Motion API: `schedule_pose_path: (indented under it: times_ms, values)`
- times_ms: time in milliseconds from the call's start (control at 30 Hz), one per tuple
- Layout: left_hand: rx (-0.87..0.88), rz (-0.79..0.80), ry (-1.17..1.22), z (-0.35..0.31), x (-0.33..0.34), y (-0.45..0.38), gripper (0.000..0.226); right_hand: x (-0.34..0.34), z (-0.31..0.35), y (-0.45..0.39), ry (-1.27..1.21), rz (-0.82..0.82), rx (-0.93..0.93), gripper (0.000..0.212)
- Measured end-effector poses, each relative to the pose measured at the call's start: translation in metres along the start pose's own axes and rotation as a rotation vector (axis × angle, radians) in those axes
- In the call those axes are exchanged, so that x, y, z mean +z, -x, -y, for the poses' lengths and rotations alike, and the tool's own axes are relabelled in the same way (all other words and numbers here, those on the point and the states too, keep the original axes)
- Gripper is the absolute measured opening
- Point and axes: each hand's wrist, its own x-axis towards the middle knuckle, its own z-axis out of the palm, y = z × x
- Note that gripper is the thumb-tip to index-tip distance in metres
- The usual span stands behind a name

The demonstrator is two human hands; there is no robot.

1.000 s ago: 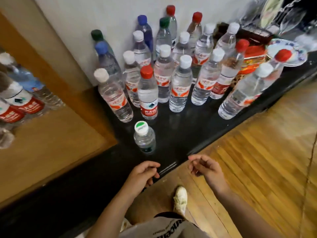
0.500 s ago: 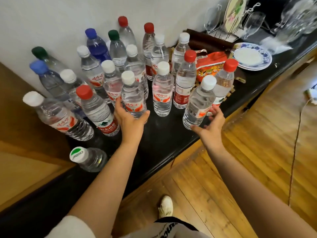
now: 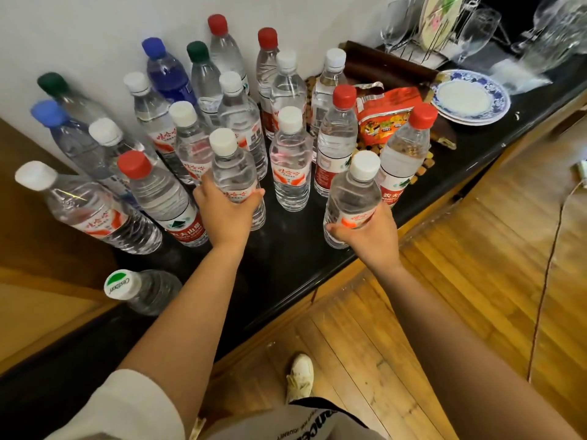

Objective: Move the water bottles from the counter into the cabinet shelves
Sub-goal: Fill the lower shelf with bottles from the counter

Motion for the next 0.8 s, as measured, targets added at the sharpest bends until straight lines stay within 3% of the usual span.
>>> schedule_pose_path:
  times_ms: [267,433,633,800]
  values:
    - [0.132,0.110,-0.100,0.007,-0.031,0.037,0.074,0.006,0.008,0.018,0.087,0.066,-0.044,0.069]
    - [0.088,0.201,-0.116,0.018,-0.056,0.069,0.080,0.021,0.016,0.048,0.131,0.106,-0.085,0.068]
    - [0.079,0.266,-0.086,0.034,-0.085,0.107,0.079,0.045,0.028,0.083,0.228,0.356,-0.168,0.084]
    - [0.092,0.355,-0.055,0.045,-0.124,0.128,0.071,0.050,0.045,0.110,0.181,0.347,-0.207,0.054]
